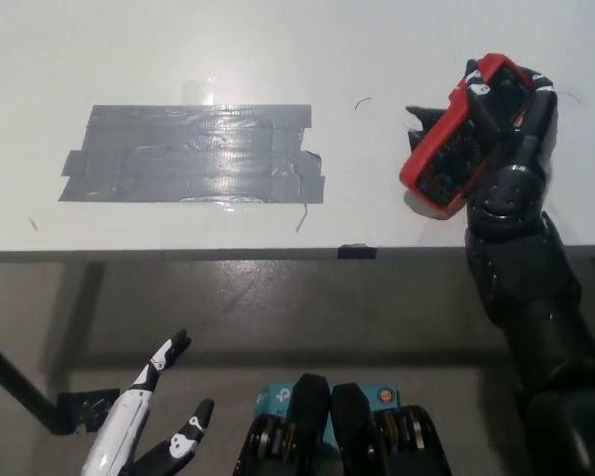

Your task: The robot first picks the multimeter with right hand and then unfolds the black stand on the back of it using left hand

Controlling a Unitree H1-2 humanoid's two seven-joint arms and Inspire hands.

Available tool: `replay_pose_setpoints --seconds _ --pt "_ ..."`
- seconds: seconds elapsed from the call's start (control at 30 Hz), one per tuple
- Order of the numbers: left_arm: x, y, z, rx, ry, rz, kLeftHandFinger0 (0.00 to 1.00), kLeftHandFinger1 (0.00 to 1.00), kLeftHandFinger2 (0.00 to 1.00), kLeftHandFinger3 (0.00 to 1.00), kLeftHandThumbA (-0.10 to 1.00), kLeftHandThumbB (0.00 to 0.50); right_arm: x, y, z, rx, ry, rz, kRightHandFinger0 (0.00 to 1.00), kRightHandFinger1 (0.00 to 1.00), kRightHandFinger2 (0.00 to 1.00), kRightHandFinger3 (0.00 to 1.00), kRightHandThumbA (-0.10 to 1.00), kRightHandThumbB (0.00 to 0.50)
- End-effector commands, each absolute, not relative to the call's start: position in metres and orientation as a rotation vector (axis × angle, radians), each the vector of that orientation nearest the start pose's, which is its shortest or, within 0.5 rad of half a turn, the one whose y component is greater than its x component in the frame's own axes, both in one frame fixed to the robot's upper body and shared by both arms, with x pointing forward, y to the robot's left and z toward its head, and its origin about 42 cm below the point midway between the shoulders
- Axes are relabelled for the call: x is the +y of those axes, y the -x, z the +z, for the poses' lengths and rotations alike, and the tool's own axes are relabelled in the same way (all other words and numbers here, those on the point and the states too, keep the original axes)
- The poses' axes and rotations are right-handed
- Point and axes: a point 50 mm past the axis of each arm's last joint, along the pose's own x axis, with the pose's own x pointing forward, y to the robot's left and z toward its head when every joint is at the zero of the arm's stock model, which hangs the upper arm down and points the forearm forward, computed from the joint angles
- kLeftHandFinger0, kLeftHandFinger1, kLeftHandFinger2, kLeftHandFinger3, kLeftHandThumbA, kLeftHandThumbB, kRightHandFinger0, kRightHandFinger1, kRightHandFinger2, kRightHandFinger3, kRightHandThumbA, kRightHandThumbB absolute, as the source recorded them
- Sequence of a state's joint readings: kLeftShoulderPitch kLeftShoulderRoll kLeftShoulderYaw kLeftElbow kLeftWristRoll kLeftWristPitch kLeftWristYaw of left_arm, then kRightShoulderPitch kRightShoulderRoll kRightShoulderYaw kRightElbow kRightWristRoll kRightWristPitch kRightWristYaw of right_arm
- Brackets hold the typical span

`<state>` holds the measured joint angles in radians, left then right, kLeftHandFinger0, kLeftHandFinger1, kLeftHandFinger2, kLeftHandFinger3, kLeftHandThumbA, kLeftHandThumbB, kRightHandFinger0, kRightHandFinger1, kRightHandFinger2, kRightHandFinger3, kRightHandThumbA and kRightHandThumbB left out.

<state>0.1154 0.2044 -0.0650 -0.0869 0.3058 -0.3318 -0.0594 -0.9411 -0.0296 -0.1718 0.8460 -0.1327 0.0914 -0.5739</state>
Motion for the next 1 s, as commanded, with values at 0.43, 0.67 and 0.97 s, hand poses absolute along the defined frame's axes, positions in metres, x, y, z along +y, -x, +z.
replay_pose_setpoints --seconds 0.43,0.67,0.97 --pt "0.225 -0.225 0.174 -0.488 -0.348 -0.175 1.00 1.00 1.00 1.00 0.73 0.138 -0.167 -0.477 0.345 -0.273 -1.015 0.095 0.00 0.23 0.67 1.00 -0.10 0.129" --pt "0.209 -0.228 0.272 -0.798 -0.272 -0.138 1.00 1.00 1.00 1.00 0.77 0.185 -0.151 -0.428 0.357 -0.271 -1.250 0.293 0.00 0.16 0.69 1.00 -0.10 0.151" --pt "0.193 -0.229 0.316 -0.944 -0.211 -0.163 1.00 1.00 1.00 1.00 0.75 0.231 -0.132 -0.375 0.349 -0.285 -1.329 0.461 0.00 0.19 0.73 0.59 -0.10 0.117"
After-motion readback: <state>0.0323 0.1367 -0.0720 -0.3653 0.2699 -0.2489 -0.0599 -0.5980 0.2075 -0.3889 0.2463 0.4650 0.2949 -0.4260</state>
